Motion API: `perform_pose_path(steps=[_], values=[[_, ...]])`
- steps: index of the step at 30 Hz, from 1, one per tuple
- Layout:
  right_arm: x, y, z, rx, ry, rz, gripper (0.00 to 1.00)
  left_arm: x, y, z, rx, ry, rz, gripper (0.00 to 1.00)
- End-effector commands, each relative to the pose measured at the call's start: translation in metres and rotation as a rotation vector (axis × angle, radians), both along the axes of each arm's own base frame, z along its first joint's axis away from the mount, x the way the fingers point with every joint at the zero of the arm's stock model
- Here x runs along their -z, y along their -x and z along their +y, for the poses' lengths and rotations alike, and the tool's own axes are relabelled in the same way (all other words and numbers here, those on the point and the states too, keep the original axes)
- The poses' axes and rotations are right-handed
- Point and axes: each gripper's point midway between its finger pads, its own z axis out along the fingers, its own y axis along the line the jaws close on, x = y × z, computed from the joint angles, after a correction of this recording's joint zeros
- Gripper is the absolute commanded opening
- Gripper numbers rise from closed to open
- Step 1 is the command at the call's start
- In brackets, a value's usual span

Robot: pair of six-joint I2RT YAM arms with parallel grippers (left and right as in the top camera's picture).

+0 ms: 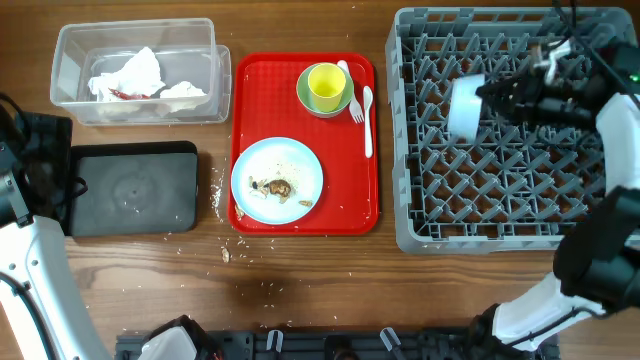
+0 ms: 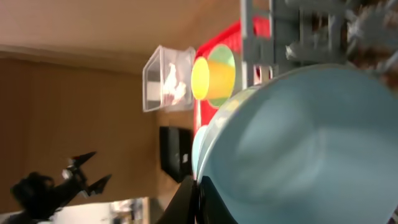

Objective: Sort waste into correct bins and load items into the dishwasher rack
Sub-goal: 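Carry the light-blue bowl with the right gripper and place it upside down in the rack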

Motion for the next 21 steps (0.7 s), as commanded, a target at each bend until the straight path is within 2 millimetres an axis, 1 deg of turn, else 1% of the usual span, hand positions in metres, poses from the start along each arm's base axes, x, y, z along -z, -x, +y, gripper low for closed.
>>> perform_pose_path(steps=[1,4,5,6,7,9,10,12,14,15,16,18,19,20,21], values=[[0.012,0.000,-0.002,-0.007,-0.044,0.023,0.04,0.000,0.002,0.002,0.008,-0.012,0.008,1.00],[0.035,0.008,-0.024,0.068,0.073,0.154,0.05,0.000,0.002,0.002,0.008,-0.012,0.007,1.00],[0.045,0.013,-0.038,0.100,0.164,0.193,0.04,0.000,0.002,0.002,0.008,-0.012,0.008,1.00],[0.050,0.017,-0.048,0.128,0.226,0.229,0.05,0.000,0.002,0.002,0.008,-0.012,0.008,1.00],[0.050,0.020,-0.054,0.141,0.260,0.236,0.08,0.000,0.002,0.002,0.008,-0.012,0.007,1.00],[0.047,0.023,-0.064,0.187,0.309,0.259,0.13,0.000,0.002,0.002,0.008,-0.013,0.007,1.00],[0.048,0.027,-0.077,0.247,0.373,0.309,0.13,0.000,0.002,0.002,0.008,-0.012,0.007,1.00],[0.044,0.032,-0.087,0.293,0.449,0.329,0.14,0.000,0.002,0.002,0.008,-0.012,0.008,1.00],[0.025,0.042,-0.101,0.377,0.552,0.326,0.17,0.000,0.002,0.002,0.008,-0.012,0.007,1.00],[0.014,0.046,-0.104,0.407,0.581,0.313,0.20,0.000,0.002,0.002,0.008,-0.013,0.007,1.00],[0.001,0.050,-0.108,0.444,0.614,0.289,0.26,0.000,0.002,0.002,0.008,-0.012,0.007,1.00],[-0.020,0.061,-0.118,0.537,0.682,0.272,0.38,0.000,0.002,0.002,0.008,-0.012,0.008,1.00],[-0.036,0.070,-0.127,0.611,0.735,0.257,0.61,0.000,0.002,0.002,0.008,-0.012,0.007,1.00],[-0.047,0.075,-0.129,0.646,0.755,0.234,0.85,0.000,0.002,0.002,0.008,-0.012,0.007,1.00],[-0.057,0.078,-0.127,0.658,0.762,0.201,0.87,0.000,0.002,0.002,0.008,-0.012,0.007,1.00]])
